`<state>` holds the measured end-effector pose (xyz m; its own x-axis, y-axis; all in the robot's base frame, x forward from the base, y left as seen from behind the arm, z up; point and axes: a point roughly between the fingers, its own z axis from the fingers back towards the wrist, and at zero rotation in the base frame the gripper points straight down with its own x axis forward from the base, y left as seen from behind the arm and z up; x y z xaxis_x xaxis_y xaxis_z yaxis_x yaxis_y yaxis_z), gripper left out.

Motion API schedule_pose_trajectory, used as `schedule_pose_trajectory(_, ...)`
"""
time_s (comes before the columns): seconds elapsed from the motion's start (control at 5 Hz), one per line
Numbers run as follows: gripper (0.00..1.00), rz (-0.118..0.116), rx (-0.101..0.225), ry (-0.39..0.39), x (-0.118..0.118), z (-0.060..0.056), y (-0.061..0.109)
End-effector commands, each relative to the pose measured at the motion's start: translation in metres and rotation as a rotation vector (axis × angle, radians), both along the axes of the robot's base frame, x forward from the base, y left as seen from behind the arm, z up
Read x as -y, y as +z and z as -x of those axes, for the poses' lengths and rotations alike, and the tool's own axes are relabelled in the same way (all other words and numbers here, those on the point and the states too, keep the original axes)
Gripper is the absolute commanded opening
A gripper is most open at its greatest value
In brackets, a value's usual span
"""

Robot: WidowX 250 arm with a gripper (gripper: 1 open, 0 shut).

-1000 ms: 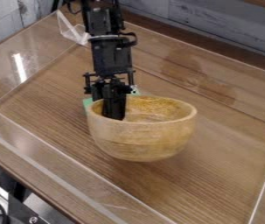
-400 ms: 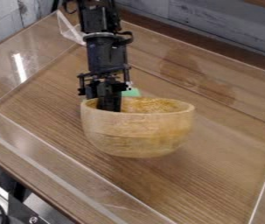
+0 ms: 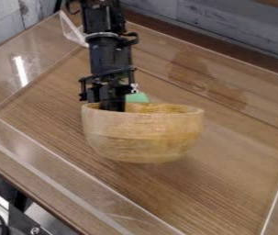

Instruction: Put the green block in the brown bowl

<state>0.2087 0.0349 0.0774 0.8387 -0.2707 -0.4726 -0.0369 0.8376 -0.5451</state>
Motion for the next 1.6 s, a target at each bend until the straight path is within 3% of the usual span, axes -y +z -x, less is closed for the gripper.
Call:
schedule_pose_trajectory(0.0,0.0,-0.001,0.012,0.008,-0.002,0.002,0.016)
schedule_pose_trajectory(1.4,0.0,0.123,-0.196,0.024,0.006,0.029,0.009)
